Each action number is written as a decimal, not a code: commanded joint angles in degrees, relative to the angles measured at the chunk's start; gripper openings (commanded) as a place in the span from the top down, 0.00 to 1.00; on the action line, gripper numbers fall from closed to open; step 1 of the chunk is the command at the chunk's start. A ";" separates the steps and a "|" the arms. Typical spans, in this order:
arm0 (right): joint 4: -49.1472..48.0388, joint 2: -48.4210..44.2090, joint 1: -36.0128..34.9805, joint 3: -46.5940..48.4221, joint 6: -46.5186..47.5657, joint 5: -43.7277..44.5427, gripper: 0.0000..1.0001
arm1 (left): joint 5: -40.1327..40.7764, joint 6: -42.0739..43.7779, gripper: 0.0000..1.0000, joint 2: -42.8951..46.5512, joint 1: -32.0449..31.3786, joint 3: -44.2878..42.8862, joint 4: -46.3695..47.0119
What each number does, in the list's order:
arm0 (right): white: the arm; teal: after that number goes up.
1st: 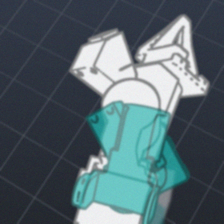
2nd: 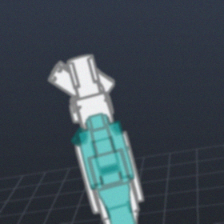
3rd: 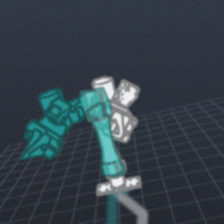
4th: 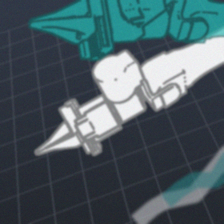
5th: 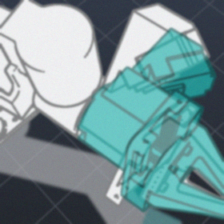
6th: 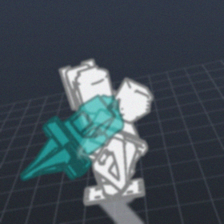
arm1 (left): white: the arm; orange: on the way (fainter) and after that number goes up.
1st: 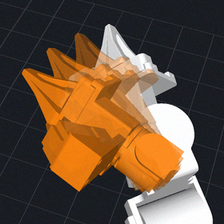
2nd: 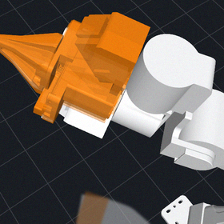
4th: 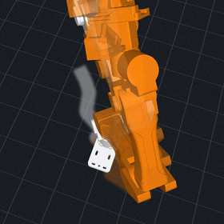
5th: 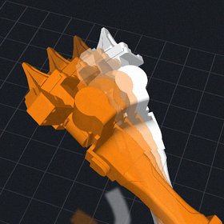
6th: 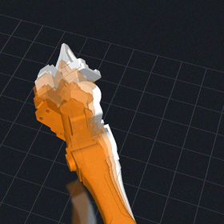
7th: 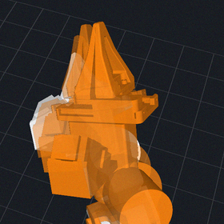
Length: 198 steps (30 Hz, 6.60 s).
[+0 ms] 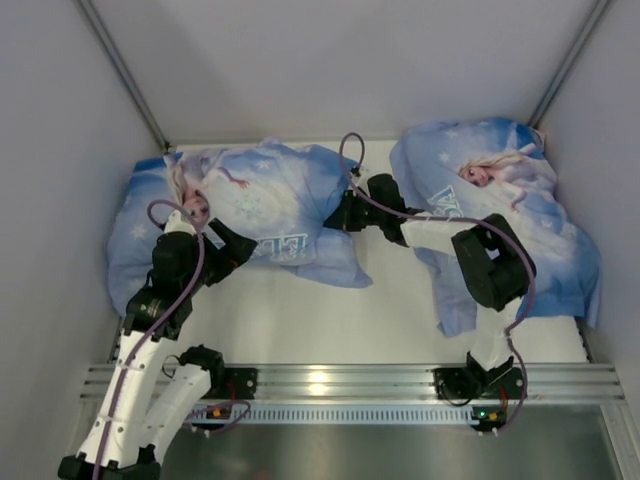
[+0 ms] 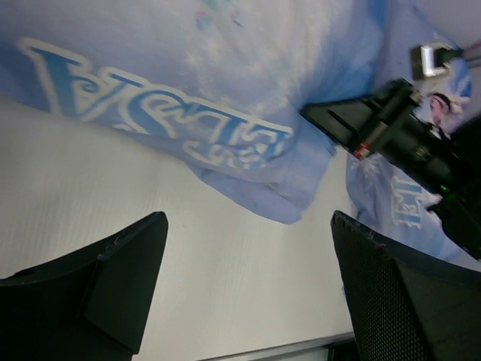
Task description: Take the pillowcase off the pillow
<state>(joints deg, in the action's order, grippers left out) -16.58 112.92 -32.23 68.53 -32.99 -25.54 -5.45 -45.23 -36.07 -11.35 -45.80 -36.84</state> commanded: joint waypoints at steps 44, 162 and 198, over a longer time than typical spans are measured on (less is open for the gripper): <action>21.06 -49.38 34.16 -23.62 6.27 -8.03 1.00 | -0.77 -11.09 0.01 -37.21 17.94 4.31 38.66; 18.95 -34.34 2.90 -24.74 -1.72 12.88 1.00 | 35.26 9.99 0.03 -50.32 -37.34 -35.23 4.85; 41.80 -58.44 -4.52 -20.90 3.46 39.44 0.30 | 33.32 0.32 0.39 -27.39 -33.73 2.73 5.11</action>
<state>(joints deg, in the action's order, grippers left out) 21.06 51.09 -40.27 44.66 -33.95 15.75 26.98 -45.12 -67.00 -46.39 -44.53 -28.40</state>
